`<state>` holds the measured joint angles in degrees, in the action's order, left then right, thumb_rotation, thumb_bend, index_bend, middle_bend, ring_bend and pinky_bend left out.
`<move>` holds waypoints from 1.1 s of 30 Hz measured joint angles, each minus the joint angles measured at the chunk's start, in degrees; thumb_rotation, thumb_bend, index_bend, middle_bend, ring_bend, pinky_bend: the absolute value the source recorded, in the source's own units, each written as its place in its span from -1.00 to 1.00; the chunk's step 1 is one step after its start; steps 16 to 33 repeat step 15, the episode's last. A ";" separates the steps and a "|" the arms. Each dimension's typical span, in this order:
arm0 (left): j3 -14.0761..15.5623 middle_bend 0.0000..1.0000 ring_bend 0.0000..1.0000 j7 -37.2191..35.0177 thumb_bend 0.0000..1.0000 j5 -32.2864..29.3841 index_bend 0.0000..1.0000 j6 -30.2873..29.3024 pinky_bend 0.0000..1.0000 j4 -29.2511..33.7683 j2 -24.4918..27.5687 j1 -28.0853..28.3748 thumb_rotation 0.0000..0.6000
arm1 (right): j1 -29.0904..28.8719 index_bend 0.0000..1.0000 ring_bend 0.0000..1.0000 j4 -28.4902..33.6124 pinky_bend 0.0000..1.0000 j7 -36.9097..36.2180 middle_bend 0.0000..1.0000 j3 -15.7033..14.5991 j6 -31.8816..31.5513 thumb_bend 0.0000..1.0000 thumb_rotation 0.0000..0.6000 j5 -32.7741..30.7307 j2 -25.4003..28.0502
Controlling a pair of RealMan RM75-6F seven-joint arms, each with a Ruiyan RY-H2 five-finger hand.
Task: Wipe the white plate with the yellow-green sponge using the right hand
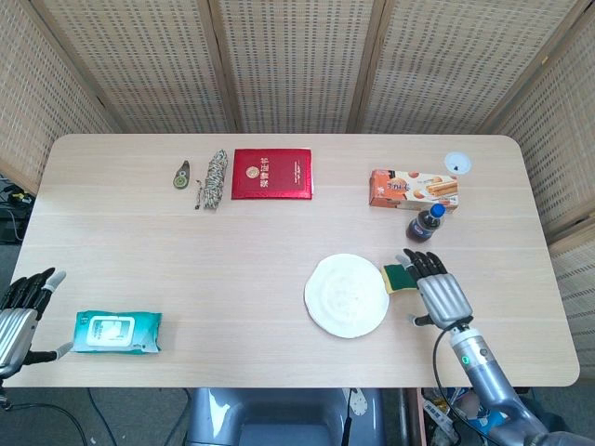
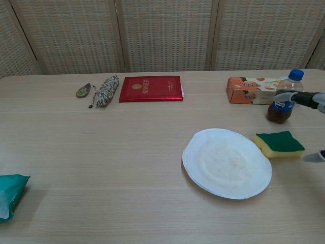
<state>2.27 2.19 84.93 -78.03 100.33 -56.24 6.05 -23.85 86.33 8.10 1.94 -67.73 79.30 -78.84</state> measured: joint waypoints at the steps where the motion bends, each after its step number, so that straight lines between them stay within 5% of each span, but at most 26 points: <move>1: -0.01 -1.00 -1.00 -0.10 -1.00 0.13 -1.00 -0.32 -1.00 -0.10 0.00 -0.12 1.00 | 0.90 -1.00 -1.00 0.97 -1.00 -0.31 -1.00 -0.31 -1.83 -1.00 1.00 1.00 0.91; 8: -0.11 -1.00 -1.00 0.74 -1.00 0.86 -1.00 -3.00 -1.00 -0.90 -0.67 -1.36 1.00 | 9.44 -1.00 -1.00 4.04 -1.00 -3.12 -1.00 -3.63 -16.72 -1.00 1.00 9.53 5.85; 15: -0.29 -1.00 -1.00 1.66 -1.00 1.84 -1.00 -6.20 -1.00 -1.49 -1.66 -2.99 1.00 | 15.54 -1.00 -1.00 3.51 -1.00 -2.87 -1.00 -5.18 -25.23 -1.00 1.00 13.61 7.02; 33: -0.29 -1.00 -1.00 1.66 -1.00 1.84 -1.00 -6.20 -1.00 -1.49 -1.66 -2.99 1.00 | 15.54 -1.00 -1.00 3.51 -1.00 -2.87 -1.00 -5.18 -25.23 -1.00 1.00 13.61 7.02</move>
